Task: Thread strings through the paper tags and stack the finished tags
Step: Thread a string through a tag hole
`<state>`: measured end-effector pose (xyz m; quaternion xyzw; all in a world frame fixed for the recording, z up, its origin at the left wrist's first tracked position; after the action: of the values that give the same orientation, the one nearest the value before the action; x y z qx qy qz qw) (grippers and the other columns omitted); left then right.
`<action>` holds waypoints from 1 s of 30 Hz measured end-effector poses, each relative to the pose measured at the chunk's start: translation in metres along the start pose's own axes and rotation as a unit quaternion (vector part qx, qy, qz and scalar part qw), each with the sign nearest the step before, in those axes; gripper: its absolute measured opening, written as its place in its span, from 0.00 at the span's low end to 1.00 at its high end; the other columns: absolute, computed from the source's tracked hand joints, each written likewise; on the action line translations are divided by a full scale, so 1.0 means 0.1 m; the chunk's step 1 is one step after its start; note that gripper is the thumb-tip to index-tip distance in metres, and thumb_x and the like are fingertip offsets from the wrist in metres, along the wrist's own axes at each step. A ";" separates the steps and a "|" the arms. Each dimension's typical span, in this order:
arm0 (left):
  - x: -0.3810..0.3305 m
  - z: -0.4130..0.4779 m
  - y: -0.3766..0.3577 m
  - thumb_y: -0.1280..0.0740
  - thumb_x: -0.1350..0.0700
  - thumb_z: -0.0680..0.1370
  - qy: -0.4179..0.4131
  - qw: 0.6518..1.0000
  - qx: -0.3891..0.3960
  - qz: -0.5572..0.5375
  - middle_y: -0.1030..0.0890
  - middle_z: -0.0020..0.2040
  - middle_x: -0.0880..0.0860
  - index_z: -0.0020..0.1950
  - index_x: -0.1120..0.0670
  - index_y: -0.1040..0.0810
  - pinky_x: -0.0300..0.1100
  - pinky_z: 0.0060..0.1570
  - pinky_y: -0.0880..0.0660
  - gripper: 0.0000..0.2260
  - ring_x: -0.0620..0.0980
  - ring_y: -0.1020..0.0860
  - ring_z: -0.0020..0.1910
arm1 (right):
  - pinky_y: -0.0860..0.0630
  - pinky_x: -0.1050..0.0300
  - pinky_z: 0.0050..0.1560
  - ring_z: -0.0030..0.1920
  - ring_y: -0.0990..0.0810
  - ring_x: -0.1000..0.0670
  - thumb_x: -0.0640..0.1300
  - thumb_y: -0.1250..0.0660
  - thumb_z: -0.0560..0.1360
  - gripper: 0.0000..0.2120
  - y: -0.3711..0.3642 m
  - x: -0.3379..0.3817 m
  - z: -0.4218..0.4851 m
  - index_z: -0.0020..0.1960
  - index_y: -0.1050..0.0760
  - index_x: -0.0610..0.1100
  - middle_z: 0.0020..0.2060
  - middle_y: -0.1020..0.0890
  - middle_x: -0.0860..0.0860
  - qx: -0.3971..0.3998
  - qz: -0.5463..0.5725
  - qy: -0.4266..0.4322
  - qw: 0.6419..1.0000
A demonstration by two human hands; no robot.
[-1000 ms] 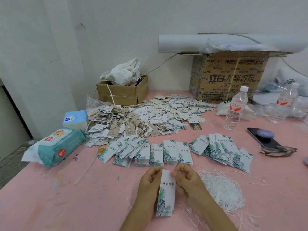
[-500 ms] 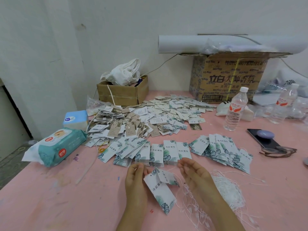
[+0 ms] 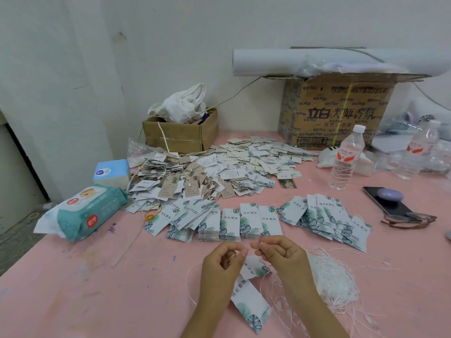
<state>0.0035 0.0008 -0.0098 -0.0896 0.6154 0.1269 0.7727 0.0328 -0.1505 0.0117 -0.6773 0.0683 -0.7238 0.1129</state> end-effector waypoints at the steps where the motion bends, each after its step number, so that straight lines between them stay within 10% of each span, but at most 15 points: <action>1: -0.01 0.00 0.00 0.26 0.55 0.73 -0.003 1.000 0.003 0.004 0.29 0.28 0.44 0.41 0.44 0.17 0.34 0.31 0.35 0.05 0.42 0.33 0.29 | 0.22 0.64 0.38 0.38 0.16 0.52 0.38 0.26 0.65 0.08 -0.01 0.00 -0.01 0.44 0.19 0.37 0.41 0.14 0.42 0.001 -0.011 0.005 1.000; 30: -0.05 0.00 0.01 0.25 0.57 0.72 -0.024 1.000 -0.009 0.007 0.39 0.27 0.51 0.39 0.46 0.15 0.36 0.28 0.43 0.05 0.44 0.42 0.28 | 0.24 0.64 0.34 0.31 0.22 0.53 0.48 0.25 0.62 0.06 -0.08 0.00 -0.08 0.34 0.18 0.45 0.30 0.18 0.46 0.030 -0.091 0.014 0.995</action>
<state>0.0019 0.0010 -0.0049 -0.0896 0.5959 0.1401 0.7857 0.0246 -0.1430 0.0137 -0.6665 -0.0138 -0.7424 0.0659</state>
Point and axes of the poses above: each hand's wrist, its own z-axis towards the middle knuckle, its own y-axis out of the back of the hand, x = y × z, the point moved 3 cm from there along z, towards the middle knuckle
